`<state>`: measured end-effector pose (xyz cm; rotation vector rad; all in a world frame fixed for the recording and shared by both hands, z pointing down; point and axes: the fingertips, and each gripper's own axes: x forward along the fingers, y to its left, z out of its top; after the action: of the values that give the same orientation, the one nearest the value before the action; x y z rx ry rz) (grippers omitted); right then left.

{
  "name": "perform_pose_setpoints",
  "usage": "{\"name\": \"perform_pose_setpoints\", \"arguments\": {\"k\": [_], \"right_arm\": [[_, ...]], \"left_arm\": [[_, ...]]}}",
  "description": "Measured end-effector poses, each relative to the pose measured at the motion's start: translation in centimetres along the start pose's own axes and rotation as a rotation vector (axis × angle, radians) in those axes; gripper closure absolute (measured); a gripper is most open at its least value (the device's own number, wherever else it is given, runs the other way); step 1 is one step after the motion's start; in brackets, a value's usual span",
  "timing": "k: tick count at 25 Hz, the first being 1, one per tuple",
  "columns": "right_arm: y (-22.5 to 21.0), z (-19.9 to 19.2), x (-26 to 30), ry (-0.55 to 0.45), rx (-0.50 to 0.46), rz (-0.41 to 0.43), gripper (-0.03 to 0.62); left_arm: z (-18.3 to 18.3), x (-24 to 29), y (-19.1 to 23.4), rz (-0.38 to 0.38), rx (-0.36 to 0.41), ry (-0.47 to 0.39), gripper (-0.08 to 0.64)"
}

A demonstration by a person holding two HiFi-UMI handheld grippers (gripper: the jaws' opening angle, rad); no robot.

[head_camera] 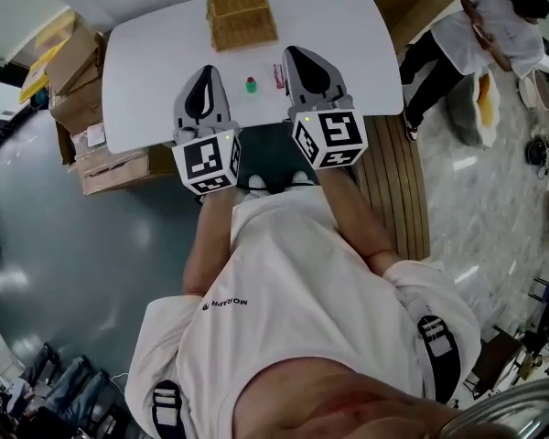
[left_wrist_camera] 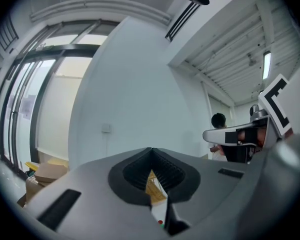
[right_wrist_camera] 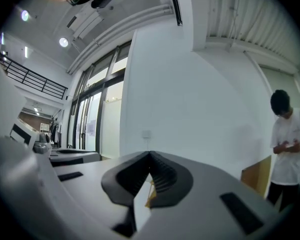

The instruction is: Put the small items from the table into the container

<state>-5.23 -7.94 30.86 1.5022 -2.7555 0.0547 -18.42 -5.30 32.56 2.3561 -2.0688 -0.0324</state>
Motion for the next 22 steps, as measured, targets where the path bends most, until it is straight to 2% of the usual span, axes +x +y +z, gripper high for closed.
{"name": "perform_pose_setpoints", "arguments": {"k": [12,22], "right_arm": [[-4.5,-0.1,3.9,-0.034,0.009,0.027,0.580],[-5.5,-2.3,5.9,0.007,0.017,0.056,0.580]], "left_arm": [[-1.1,4.8,0.5,0.054,0.028,0.018,0.557],[-5.5,6.4,2.1,0.088,0.015,0.110,0.557]]}}
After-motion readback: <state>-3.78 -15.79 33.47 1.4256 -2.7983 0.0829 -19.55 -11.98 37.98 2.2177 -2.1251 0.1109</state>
